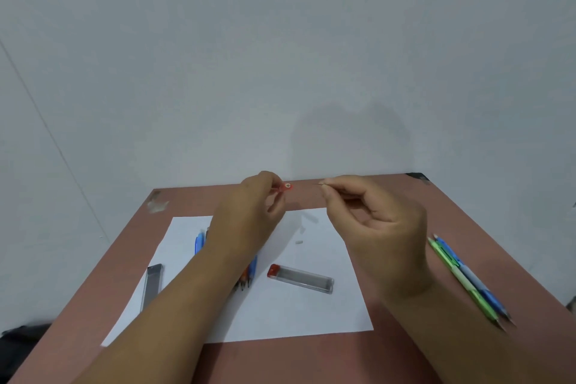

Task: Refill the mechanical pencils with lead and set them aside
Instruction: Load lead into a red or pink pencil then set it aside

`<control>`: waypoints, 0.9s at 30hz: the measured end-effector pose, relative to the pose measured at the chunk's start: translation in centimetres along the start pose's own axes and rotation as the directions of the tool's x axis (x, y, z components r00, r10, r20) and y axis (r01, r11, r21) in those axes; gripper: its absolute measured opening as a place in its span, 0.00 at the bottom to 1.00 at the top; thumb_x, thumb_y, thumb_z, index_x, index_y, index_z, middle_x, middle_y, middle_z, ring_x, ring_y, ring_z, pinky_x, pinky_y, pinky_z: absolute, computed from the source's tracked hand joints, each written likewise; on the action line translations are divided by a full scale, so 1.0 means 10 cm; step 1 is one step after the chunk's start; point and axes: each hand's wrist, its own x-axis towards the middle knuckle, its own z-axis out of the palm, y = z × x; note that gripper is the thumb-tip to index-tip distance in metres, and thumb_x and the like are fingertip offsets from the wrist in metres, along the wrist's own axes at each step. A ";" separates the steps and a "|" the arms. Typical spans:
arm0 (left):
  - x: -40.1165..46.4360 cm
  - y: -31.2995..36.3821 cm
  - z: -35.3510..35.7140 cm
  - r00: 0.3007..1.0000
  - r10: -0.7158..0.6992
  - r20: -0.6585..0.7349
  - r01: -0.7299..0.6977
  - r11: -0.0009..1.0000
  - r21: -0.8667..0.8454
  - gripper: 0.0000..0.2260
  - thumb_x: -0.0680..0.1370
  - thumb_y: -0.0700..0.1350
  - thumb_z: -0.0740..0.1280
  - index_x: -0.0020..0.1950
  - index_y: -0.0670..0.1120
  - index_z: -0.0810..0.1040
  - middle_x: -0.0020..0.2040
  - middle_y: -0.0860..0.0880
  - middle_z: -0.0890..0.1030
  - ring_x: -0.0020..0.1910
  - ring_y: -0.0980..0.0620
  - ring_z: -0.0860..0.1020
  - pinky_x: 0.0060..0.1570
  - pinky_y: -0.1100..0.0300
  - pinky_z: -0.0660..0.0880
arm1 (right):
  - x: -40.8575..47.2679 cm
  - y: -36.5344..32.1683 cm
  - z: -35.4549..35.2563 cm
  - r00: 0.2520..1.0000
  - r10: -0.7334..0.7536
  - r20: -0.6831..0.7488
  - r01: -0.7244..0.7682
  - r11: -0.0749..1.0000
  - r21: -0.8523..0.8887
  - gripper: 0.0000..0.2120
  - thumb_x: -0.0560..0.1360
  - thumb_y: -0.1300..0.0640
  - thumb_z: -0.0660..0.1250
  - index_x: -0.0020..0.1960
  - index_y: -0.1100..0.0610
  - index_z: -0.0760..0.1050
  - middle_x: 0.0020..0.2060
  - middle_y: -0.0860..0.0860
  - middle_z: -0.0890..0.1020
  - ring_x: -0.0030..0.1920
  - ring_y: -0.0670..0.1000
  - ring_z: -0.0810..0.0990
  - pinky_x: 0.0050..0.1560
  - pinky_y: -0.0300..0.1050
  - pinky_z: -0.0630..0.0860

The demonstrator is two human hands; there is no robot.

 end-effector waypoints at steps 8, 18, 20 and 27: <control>-0.04 0.01 0.04 0.997 0.069 -0.045 -0.071 0.996 -0.046 0.04 0.78 0.48 0.70 0.52 0.50 0.79 0.45 0.56 0.82 0.45 0.54 0.80 0.42 0.53 0.78 | -0.01 -0.08 0.00 0.981 -0.191 0.046 0.192 0.981 -0.028 0.03 0.75 0.67 0.74 0.49 0.64 0.85 0.44 0.50 0.86 0.45 0.44 0.84 0.50 0.34 0.78; -0.06 0.07 0.02 0.995 0.096 -0.022 -0.097 0.993 -0.067 0.06 0.78 0.47 0.71 0.54 0.50 0.79 0.48 0.55 0.83 0.44 0.51 0.80 0.43 0.51 0.79 | -0.04 -0.03 0.05 0.978 -0.184 0.095 0.183 0.983 0.024 0.04 0.76 0.67 0.74 0.50 0.64 0.85 0.45 0.51 0.87 0.45 0.48 0.86 0.48 0.40 0.81; -0.07 0.06 0.02 0.994 0.105 -0.024 -0.106 0.992 -0.064 0.06 0.78 0.47 0.71 0.54 0.50 0.80 0.47 0.54 0.83 0.44 0.51 0.80 0.43 0.50 0.80 | -0.05 -0.02 0.05 0.980 -0.170 0.106 0.167 0.985 0.037 0.04 0.76 0.66 0.74 0.51 0.64 0.85 0.46 0.51 0.87 0.47 0.48 0.86 0.48 0.41 0.82; -0.06 0.04 0.04 0.991 0.130 -0.032 -0.132 0.989 -0.064 0.05 0.78 0.47 0.70 0.53 0.50 0.80 0.45 0.54 0.83 0.43 0.50 0.80 0.41 0.48 0.80 | -0.04 -0.03 0.04 0.986 -0.136 0.094 0.133 0.990 0.037 0.05 0.77 0.64 0.73 0.52 0.64 0.85 0.46 0.50 0.87 0.47 0.44 0.85 0.51 0.37 0.81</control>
